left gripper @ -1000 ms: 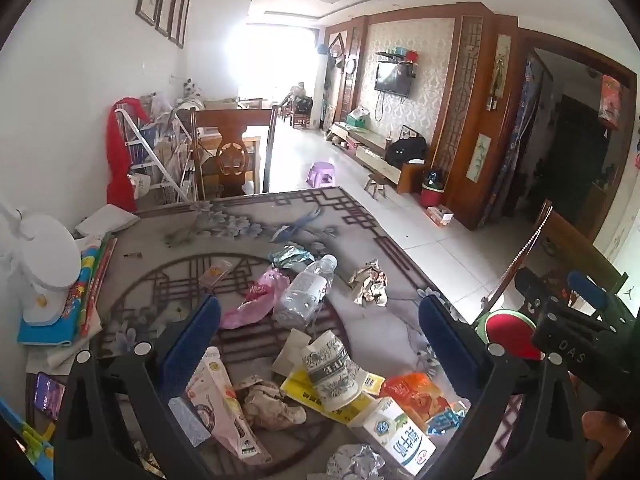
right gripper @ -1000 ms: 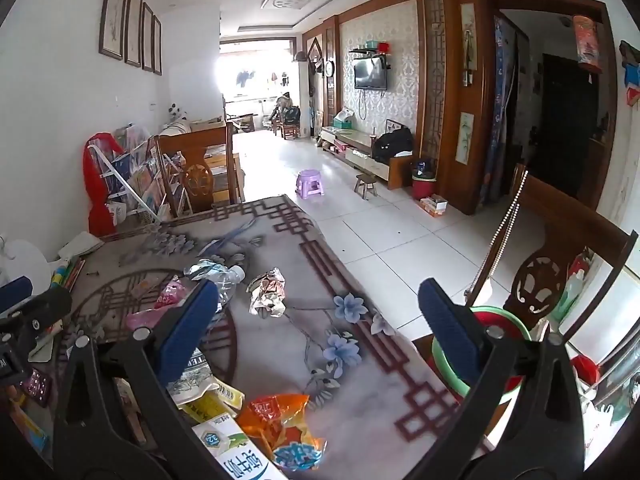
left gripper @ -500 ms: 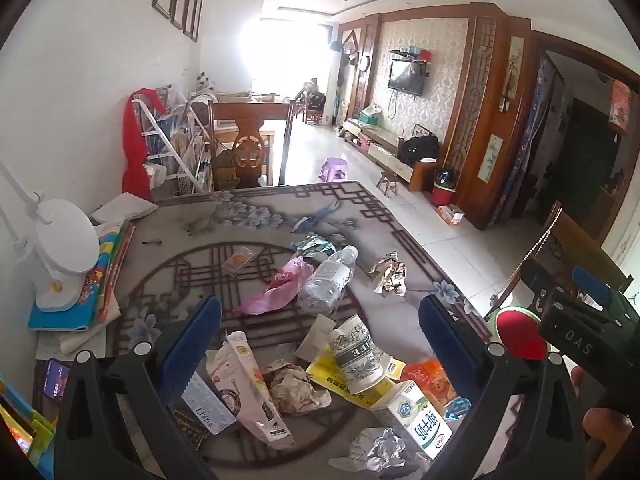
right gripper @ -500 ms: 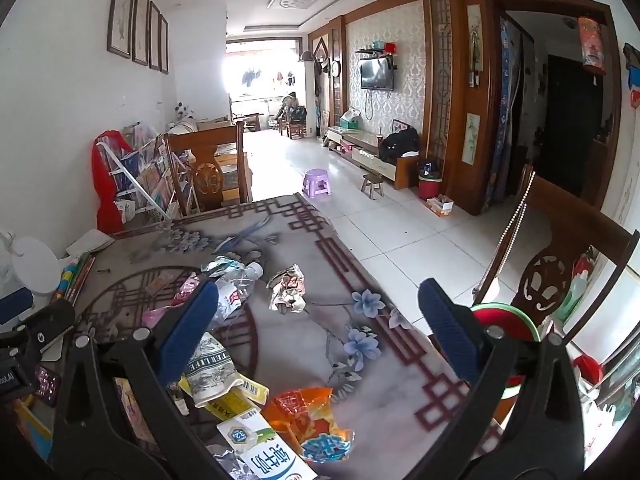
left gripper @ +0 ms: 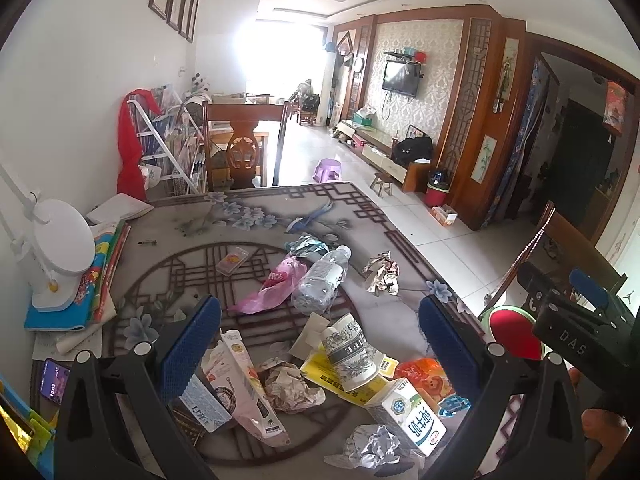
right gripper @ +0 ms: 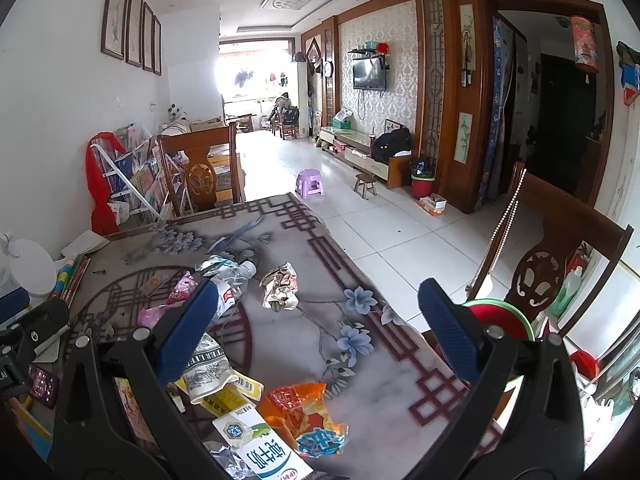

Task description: Collect trash

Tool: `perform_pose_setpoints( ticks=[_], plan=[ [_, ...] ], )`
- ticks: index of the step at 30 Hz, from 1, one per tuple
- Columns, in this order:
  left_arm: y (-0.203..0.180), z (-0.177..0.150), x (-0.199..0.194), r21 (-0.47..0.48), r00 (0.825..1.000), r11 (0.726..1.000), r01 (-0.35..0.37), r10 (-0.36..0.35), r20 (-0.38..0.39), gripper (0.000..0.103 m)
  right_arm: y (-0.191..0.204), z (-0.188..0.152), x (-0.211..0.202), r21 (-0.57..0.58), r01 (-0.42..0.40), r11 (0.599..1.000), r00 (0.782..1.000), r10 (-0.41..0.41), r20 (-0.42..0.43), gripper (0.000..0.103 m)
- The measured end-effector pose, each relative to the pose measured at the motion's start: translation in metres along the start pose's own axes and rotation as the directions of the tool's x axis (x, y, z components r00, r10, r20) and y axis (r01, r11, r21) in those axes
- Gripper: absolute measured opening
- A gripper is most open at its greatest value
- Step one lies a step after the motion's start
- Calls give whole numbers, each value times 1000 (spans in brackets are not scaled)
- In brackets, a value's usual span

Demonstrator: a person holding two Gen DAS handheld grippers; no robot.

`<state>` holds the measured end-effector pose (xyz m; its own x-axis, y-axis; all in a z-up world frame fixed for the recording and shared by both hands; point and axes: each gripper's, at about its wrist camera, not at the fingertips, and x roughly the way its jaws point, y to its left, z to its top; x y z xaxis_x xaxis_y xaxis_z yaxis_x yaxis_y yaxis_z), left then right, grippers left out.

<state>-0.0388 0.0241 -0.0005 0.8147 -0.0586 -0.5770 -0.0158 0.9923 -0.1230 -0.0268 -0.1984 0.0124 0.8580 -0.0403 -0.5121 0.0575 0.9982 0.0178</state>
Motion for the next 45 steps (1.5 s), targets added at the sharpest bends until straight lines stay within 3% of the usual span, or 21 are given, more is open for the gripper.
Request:
perform_pose_setpoints(
  ticks=[45],
  plan=[
    [-6, 0, 4, -2, 1000, 1000, -5, 5, -20, 95, -14, -3, 2, 4, 26, 1000, 1000, -26, -7, 99]
  ],
)
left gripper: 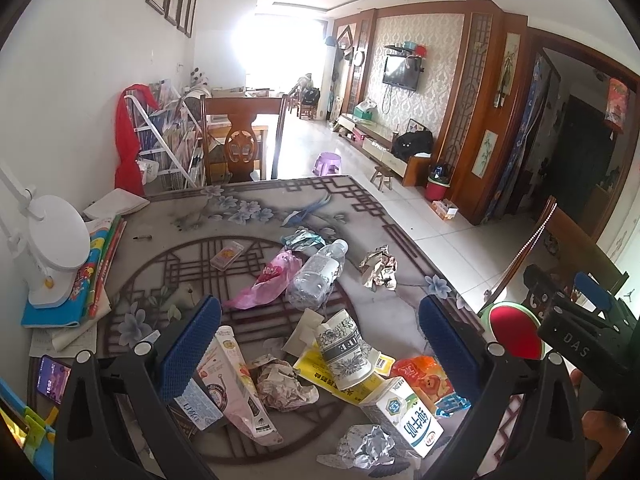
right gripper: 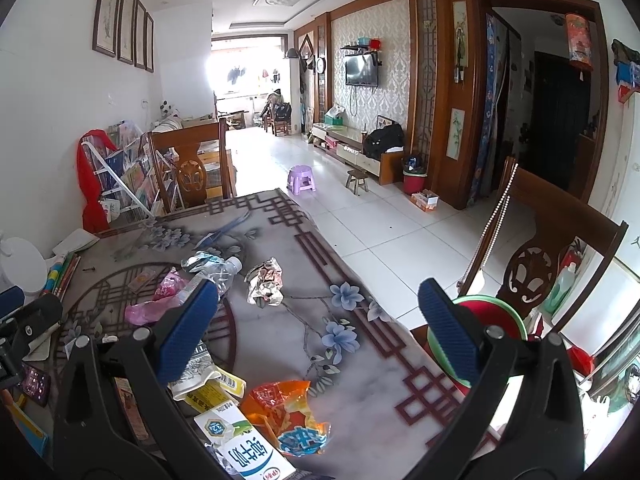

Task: Collect trash
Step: 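Grasp the white-blue toothpaste box with the left tool while the right tool grasps a white carton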

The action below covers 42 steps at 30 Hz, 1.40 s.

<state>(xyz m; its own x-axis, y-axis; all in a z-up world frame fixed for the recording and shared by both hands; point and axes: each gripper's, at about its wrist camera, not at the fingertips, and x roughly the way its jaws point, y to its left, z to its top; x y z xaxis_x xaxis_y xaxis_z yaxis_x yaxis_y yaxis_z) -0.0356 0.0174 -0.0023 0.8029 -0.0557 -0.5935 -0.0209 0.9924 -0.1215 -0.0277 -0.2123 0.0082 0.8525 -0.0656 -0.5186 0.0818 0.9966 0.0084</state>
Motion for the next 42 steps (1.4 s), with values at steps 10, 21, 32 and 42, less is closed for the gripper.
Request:
perform_pose_setpoints(
  ticks=[10, 21, 32, 42],
  plan=[
    [16, -6, 17, 5, 996, 996, -88, 88, -34, 95, 5, -6, 17, -23, -16, 1000, 999, 15, -39, 99],
    [145, -52, 66, -244, 954, 947, -206, 139, -265, 78, 25, -13, 47, -56, -100, 993, 985, 91, -145, 99],
    [182, -86, 144, -366, 897, 910, -194, 13, -442, 54, 87, -43, 69, -63, -491, 869, 804, 424, -417, 99],
    [181, -71, 128, -361, 934, 921, -147, 9, -356, 39, 173, -86, 84, 128, -722, 680, 476, 622, -622, 67]
  ],
)
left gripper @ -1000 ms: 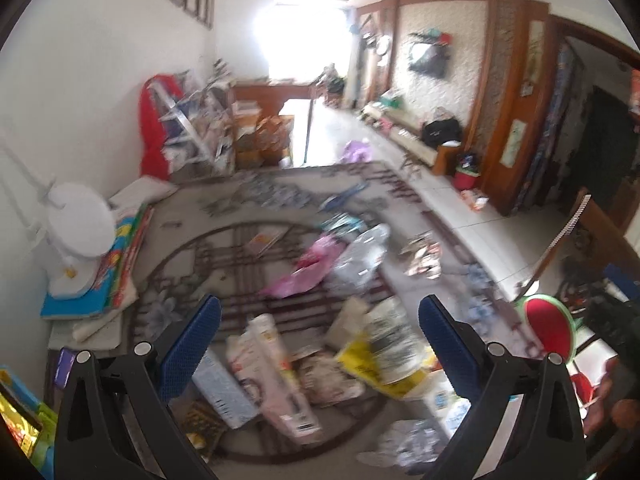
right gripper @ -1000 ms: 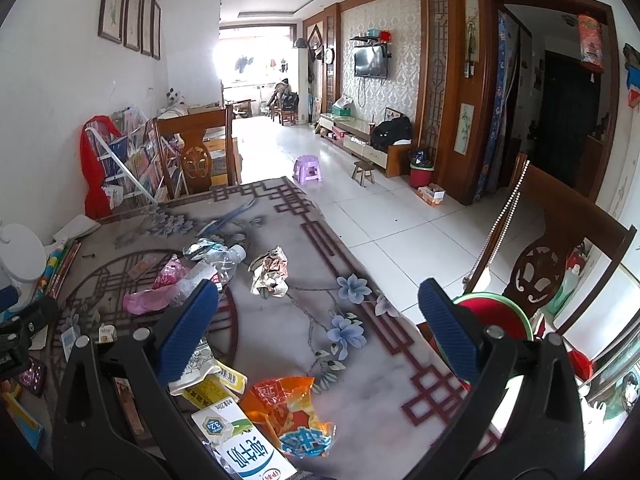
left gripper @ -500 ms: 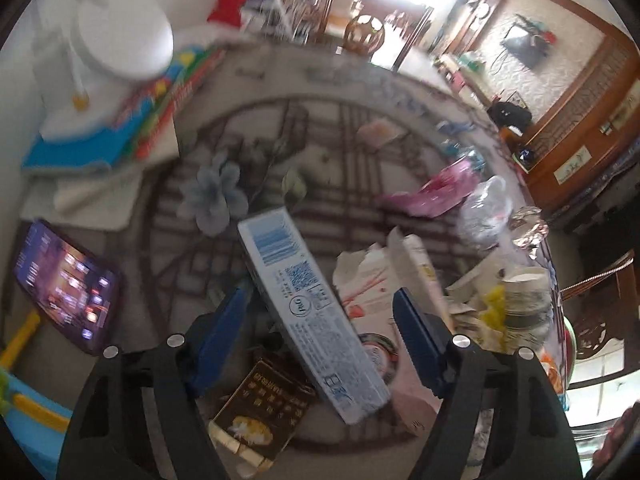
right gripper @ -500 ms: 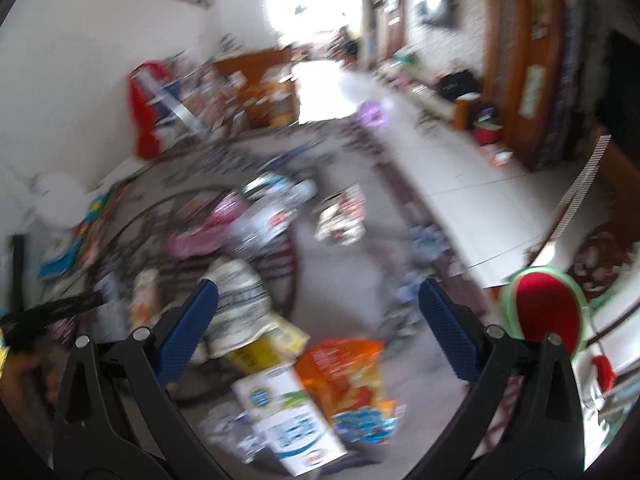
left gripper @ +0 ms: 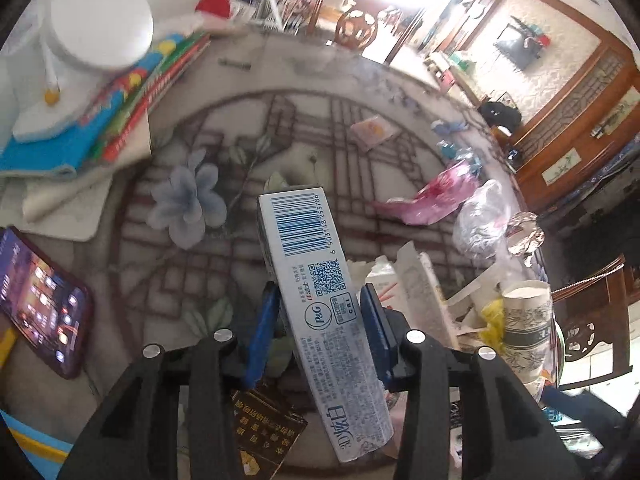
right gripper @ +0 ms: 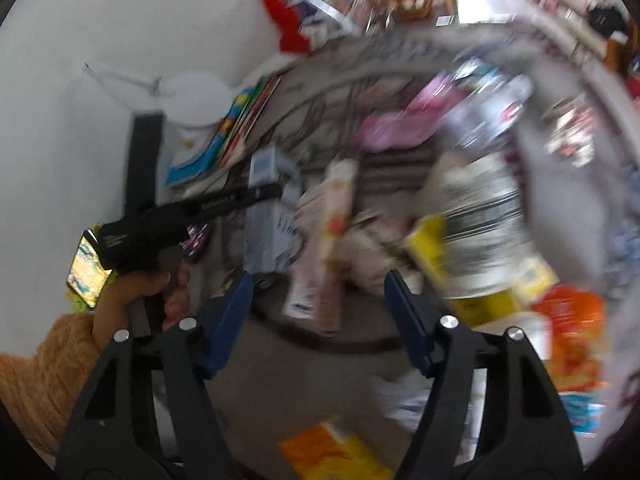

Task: Collect trash
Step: 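Grasp the white-blue toothpaste box with the left tool while the right tool grasps a white carton, then carry both items to the red bin and open both tools over it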

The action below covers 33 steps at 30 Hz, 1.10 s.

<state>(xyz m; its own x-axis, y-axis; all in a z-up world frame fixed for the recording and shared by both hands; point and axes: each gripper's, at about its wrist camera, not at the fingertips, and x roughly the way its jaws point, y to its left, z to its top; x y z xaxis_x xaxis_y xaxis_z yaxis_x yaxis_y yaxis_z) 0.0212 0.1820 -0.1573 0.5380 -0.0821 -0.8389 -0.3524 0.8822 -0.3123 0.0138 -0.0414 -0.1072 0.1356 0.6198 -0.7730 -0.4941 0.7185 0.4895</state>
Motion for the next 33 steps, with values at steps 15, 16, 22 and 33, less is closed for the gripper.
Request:
perform_pose_setpoints(
  ticks=[15, 16, 22, 33],
  plan=[
    [-3, -5, -51, 10, 994, 1000, 30, -30, 105, 39, 11, 11, -13, 27, -68, 997, 996, 66, 54, 30],
    [-10, -4, -58, 24, 992, 999, 38, -41, 122, 39, 7, 12, -27, 40, -68, 997, 994, 64, 86, 30],
    [-61, -4, -77, 137, 980, 986, 92, -114, 161, 39, -48, 2, -121, 185, -23, 982, 958, -32, 287, 30],
    [-203, -40, -66, 332, 963, 919, 215, -256, 84, 39, -220, -91, -235, 581, 208, 787, 838, -449, 309, 30]
  ],
)
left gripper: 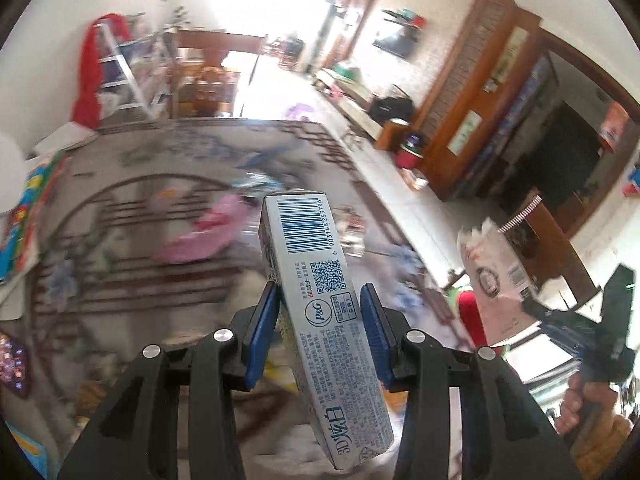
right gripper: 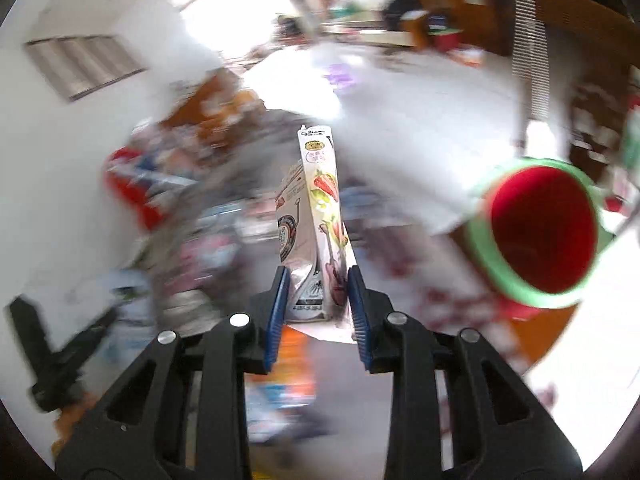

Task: Collect trash
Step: 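Carry both items to the red bin and open both tools over it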

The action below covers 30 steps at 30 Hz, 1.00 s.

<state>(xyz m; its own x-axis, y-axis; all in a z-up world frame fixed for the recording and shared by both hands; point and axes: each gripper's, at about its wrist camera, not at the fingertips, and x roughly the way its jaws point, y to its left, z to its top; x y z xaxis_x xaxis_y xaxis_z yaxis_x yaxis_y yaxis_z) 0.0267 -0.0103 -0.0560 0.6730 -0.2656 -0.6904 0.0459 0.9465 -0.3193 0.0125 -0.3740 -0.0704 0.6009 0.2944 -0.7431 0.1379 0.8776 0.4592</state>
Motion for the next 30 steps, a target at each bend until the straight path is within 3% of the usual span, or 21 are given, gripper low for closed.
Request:
perform_pose_setpoints(
  ticks=[3, 7, 13, 14, 16, 21, 28, 30],
  plan=[
    [-44, -1, 18, 40, 999, 998, 39, -38, -20, 39, -63, 9, 7, 47, 146, 988, 989, -145, -21, 30],
    [-109, -6, 43, 99, 992, 989, 110, -104, -66, 39, -115, 17, 20, 97, 201, 975, 979, -195, -64, 30],
    [-180, -21, 76, 168, 976, 968, 185, -162, -143, 39, -157, 34, 27, 104, 229, 968, 970, -219, -105, 32],
    [-192, -23, 82, 178, 972, 963, 201, -174, -156, 39, -164, 37, 27, 111, 227, 967, 971, -216, -104, 35],
    [-209, -25, 92, 198, 965, 954, 225, -190, -180, 39, -174, 41, 22, 123, 225, 966, 972, -215, -90, 51],
    [-256, -33, 127, 246, 937, 922, 299, -235, -257, 39, -192, 50, -6, 133, 240, 962, 971, -238, -35, 59],
    [-337, -48, 187, 328, 881, 846, 421, -295, -371, 39, -226, 53, -52, 203, 280, 938, 955, -293, 38, 64],
    [-354, -51, 198, 358, 874, 827, 433, -289, -390, 42, -233, 53, -61, 223, 284, 933, 952, -302, 48, 64]
  ],
)
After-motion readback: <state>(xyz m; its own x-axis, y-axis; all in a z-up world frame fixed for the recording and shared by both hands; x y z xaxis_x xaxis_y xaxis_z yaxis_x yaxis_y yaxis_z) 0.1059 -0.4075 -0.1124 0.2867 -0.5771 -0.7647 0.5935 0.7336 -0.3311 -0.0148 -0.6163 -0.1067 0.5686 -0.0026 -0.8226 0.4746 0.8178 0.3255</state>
